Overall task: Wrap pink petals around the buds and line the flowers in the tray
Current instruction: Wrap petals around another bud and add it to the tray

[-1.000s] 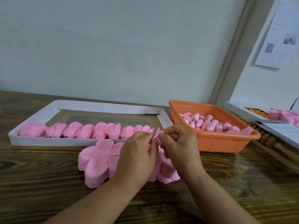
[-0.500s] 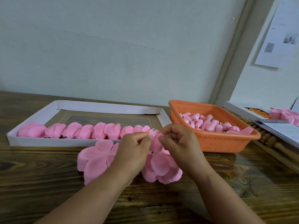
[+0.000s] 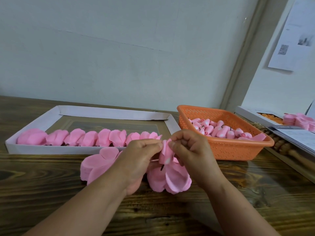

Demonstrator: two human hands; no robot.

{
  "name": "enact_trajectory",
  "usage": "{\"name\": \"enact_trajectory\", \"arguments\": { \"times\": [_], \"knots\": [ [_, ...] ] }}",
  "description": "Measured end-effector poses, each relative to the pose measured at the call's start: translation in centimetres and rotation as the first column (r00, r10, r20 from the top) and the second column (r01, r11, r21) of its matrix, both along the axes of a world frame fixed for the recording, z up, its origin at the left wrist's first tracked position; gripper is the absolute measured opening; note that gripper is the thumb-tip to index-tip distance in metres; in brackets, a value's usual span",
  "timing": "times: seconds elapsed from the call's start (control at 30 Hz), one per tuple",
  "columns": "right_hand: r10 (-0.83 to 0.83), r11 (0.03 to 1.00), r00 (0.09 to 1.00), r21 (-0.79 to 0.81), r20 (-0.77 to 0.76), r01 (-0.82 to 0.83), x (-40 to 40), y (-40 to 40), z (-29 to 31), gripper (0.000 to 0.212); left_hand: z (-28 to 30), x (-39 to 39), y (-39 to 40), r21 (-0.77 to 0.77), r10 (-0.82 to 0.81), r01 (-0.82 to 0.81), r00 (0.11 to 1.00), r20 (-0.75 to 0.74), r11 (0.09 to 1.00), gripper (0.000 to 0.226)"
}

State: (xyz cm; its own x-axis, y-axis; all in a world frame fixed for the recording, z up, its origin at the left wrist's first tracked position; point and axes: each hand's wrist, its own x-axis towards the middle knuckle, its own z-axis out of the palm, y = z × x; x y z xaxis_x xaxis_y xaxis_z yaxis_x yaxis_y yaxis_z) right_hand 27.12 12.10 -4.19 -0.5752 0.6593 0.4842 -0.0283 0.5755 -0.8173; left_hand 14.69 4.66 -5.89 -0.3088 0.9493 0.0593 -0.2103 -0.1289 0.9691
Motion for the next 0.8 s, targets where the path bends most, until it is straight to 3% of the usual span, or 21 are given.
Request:
{"name": "enact_trajectory", "arguments": {
  "times": [0.2,0.5,0.8],
  "knots": [
    [-0.01,0.994,0.998,-0.108,-0.07,0.002,0.23,0.08,0.06,0.02,0.34,-0.31,-0.09,-0.03,-0.128,0.136,0.975,0.183,0.99,0.026],
    [0.067,0.997,0.998,-0.051,0.021,-0.066,0.38,0.06,0.01,0.015,-0.03,-0.46,-0.17,-0.043,-0.131,0.136,0.987,0.095,0.99,0.017],
    [0.121,0.993,0.988,-0.014,0.097,-0.12,0.41,0.15,-0.36,0.008,-0.36,-0.21,-0.11,-0.067,-0.039,0.04,0.999,0.024,0.997,0.028]
  ]
}}
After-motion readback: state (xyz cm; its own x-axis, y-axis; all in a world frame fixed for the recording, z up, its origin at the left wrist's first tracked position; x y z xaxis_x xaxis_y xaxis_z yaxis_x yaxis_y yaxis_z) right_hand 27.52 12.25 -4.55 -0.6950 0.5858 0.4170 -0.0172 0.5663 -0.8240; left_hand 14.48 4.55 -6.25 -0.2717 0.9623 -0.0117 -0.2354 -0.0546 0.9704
